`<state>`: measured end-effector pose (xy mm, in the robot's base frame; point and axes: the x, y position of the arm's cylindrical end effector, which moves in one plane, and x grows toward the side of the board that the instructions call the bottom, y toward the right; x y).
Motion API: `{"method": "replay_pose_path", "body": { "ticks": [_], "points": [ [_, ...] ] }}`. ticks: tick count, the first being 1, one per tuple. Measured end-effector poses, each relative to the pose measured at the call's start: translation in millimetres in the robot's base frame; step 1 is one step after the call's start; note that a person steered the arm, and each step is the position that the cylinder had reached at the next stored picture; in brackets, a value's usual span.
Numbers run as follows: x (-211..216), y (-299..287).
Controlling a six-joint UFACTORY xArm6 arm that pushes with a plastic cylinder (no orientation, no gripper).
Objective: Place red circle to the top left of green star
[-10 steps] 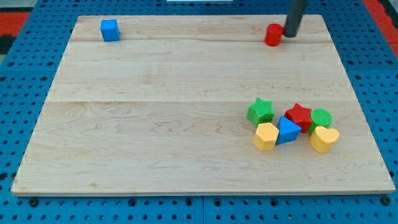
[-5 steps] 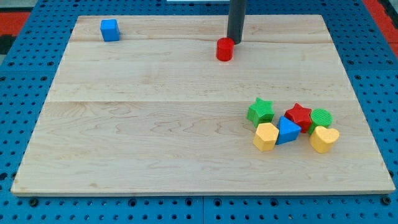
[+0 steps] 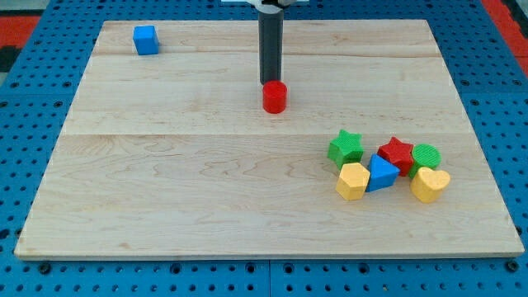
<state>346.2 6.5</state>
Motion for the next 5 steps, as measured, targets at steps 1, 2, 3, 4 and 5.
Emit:
{"method": "replay_pose_path", "body": {
  "ticks": [1,2,3,4,5],
  "points": [
    [10.5,-13.0],
    [27.1,-15.6],
    [44.0,35.8],
    [63.0,70.9],
    [63.2,48.7]
  ]
}}
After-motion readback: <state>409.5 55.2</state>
